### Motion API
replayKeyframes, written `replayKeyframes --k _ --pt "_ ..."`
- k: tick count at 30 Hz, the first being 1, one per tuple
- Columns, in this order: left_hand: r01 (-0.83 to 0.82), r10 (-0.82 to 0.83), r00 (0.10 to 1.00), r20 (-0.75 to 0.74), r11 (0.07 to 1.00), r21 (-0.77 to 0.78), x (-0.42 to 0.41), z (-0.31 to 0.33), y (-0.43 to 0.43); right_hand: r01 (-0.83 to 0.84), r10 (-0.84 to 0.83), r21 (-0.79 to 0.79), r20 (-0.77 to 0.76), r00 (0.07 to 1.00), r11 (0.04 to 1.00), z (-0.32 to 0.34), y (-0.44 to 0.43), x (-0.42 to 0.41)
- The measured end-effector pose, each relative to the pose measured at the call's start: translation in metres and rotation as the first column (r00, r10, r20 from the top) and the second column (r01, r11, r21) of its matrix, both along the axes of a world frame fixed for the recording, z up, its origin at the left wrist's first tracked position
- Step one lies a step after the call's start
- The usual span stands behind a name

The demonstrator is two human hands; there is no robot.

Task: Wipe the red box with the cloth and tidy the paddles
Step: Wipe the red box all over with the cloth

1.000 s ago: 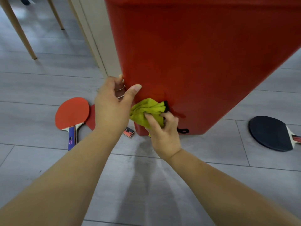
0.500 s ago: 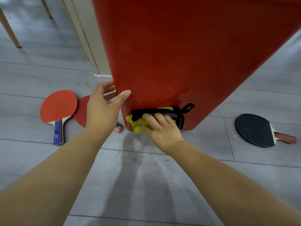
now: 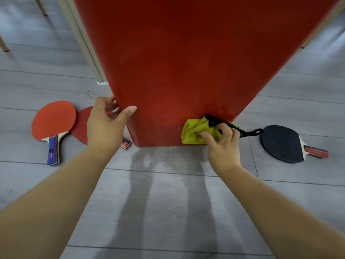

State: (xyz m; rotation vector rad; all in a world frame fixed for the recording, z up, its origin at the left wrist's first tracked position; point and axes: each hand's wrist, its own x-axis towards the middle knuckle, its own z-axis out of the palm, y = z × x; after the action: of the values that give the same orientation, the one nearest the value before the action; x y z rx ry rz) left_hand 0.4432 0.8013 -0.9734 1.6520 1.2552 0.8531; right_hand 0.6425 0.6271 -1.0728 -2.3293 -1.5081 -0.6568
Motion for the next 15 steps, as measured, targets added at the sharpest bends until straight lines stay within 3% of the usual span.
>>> replayKeyframes --k 4,5,7,9,15 --pt "0.001 0.0 1.0 -0.028 1.0 0.006 -0.002 0.0 0.001 0.194 -0.224 -0.127 -0.291 0.93 0.973 -0.005 -0.001 -0.003" --pt "0.005 -0.005 0.999 -0.035 1.0 0.009 -0.002 0.0 0.002 0.22 -0.246 -0.112 -0.367 0.897 0.969 -0.006 0.001 -0.007" --pt "0.015 -0.014 0.999 -0.045 1.0 0.012 -0.002 0.0 0.003 0.177 -0.128 0.064 -0.461 0.878 0.982 -0.014 0.004 -0.014" --pt "0.02 -0.019 0.999 -0.048 1.0 0.013 -0.002 -0.001 0.005 0.189 -0.108 0.134 -0.459 0.882 0.973 -0.025 0.006 -0.018" --pt "0.055 -0.053 0.995 -0.079 0.998 0.022 -0.004 -0.001 0.012 0.143 -0.06 0.125 -0.508 0.859 0.982 -0.032 0.024 -0.037"
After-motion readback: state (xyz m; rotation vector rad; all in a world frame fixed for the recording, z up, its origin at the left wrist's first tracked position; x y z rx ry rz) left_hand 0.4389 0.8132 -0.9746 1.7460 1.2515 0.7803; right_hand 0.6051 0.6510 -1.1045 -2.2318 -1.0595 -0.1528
